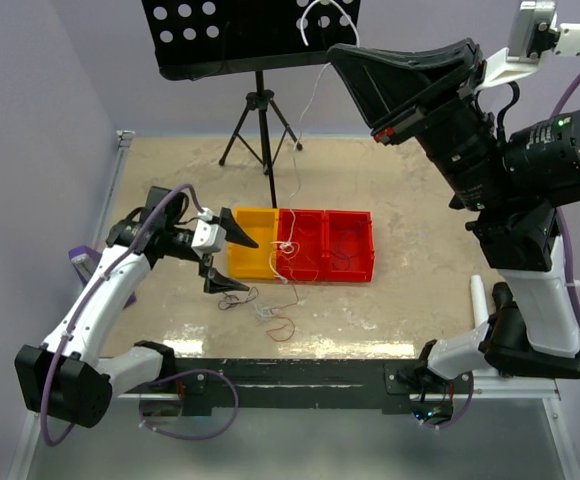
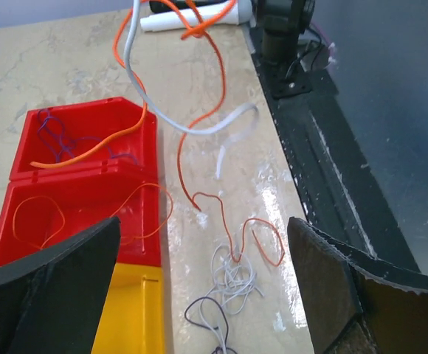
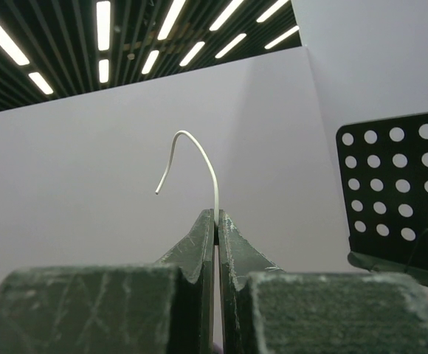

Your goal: Untangle the cables

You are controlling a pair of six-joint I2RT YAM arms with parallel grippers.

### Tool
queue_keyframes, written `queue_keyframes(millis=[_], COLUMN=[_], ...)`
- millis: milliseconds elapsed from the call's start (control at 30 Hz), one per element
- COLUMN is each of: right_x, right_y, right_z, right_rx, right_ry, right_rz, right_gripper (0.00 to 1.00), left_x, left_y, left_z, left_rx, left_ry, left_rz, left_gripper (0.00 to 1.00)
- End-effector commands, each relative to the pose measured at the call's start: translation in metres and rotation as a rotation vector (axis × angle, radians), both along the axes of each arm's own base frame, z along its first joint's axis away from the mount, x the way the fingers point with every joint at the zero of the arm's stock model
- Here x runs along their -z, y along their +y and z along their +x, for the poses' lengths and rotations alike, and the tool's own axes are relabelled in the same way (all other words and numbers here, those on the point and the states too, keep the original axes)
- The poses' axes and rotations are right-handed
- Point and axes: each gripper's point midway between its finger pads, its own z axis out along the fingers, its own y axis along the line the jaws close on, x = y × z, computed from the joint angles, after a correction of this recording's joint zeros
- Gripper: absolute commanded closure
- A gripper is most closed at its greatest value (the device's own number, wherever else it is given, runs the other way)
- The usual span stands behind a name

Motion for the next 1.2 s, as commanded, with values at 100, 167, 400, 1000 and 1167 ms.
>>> queue_keyframes(millis=[100,167,400,1000,1167], right_x=[-0.037,-0.04,-0.05,-0.047,-0.05], right_y=[-0.019,-0.016,-0.007,0.017,0.008], right_z=[-0.037,-0.042,-0.055,-0.056,-0.06], right_rx=[-0.129,-0.161,-0.255,-0.347,-0.328], right_ry=[-0.107,-0.123,-0.164,-0.171,-0.184], right_rz=[0.125,0.135,0.169,0.175,0.173], right_gripper=[1.0,1.0,1.0,1.0,1.0], left_x=[-0.026,-0.026,-0.008,-0.014,-0.01], left_y=[-0.016,-0.019,-0.033,-0.063,-0.059], left_z=[-0.002,-0.007,-0.039,-0.025,-0.032], left_rx=[0.106,0.133,0.256,0.332,0.345], left_ry=[0.021,0.038,0.109,0.201,0.117], left_rz=[-0.143,-0.155,-0.185,-0.277,-0.251], left_gripper=[0.0,0.0,0.0,0.21,1.0])
